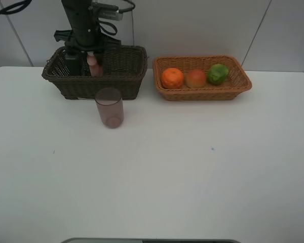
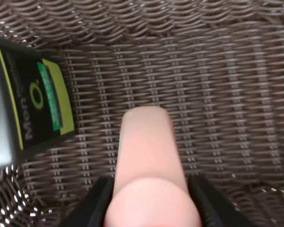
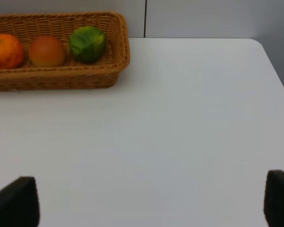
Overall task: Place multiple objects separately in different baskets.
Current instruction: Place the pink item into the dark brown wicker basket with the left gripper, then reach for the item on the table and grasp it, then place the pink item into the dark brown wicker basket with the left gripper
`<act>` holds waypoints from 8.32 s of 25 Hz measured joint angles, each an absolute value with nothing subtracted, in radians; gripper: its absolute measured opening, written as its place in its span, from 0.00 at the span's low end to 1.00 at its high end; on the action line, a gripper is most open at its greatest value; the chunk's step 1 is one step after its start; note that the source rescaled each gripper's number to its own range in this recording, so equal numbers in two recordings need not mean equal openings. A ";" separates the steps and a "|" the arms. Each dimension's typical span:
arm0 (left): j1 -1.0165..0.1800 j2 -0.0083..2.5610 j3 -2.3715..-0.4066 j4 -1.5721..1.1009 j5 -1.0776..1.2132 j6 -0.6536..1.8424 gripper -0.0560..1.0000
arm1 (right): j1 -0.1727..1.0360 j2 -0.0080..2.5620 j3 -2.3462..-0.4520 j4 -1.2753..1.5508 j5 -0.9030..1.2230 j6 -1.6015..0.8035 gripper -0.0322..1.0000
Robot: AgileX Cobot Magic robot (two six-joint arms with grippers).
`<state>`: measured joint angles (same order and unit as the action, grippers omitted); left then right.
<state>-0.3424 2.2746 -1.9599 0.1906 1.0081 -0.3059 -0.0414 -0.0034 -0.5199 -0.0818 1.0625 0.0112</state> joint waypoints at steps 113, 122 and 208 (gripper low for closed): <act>-0.454 2.003 -1.201 0.124 0.524 -0.723 0.93 | -0.041 -0.003 -0.520 -0.083 1.062 0.011 1.00; -0.454 2.007 -1.201 0.124 0.520 -0.723 0.38 | -0.041 -0.003 -0.520 -0.083 1.062 0.011 1.00; -0.290 2.084 -1.432 0.521 0.287 -0.503 0.06 | -0.041 -0.003 -0.520 -0.083 1.062 0.011 1.00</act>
<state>-0.2896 2.0840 -1.4315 0.5210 0.2875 -0.5027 -0.0414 -0.0034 -0.5199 -0.0825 1.0625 0.0112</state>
